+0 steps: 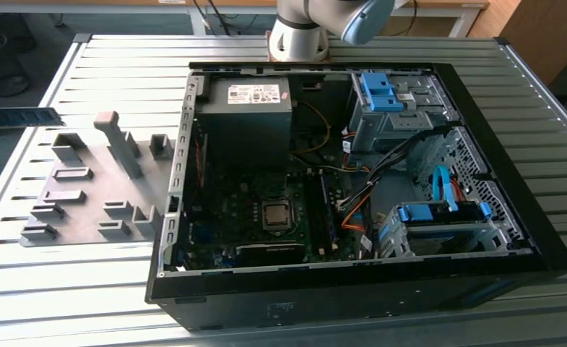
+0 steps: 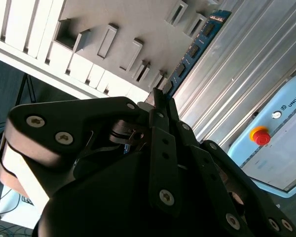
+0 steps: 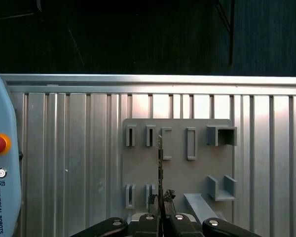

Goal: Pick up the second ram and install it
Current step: 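Pick up the second ram and move it above second insertion slot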

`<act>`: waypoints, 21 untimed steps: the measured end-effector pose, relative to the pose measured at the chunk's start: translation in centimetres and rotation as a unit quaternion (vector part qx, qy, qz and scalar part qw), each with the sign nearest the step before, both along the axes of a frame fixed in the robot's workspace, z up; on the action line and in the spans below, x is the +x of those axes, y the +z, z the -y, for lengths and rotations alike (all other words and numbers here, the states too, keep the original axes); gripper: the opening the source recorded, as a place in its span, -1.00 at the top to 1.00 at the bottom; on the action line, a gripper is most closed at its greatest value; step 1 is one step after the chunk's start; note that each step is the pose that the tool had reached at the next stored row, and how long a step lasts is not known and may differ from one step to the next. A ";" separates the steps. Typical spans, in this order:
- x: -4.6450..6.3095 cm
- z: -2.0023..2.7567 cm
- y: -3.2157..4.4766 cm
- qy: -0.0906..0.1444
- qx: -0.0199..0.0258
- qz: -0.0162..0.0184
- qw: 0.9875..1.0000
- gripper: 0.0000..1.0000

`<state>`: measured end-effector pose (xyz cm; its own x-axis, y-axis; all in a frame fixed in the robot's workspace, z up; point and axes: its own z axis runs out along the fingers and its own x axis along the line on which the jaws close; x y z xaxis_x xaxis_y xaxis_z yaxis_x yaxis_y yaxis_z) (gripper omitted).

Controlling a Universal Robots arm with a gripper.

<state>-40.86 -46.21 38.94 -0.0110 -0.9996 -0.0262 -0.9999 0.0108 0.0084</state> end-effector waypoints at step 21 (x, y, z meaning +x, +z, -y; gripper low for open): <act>0.0 0.00 1.40 0.000 0.000 0.000 1.000 0.72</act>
<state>-40.86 -46.22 40.34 -0.0110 -0.9996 -0.0262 -0.9999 0.0107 0.0083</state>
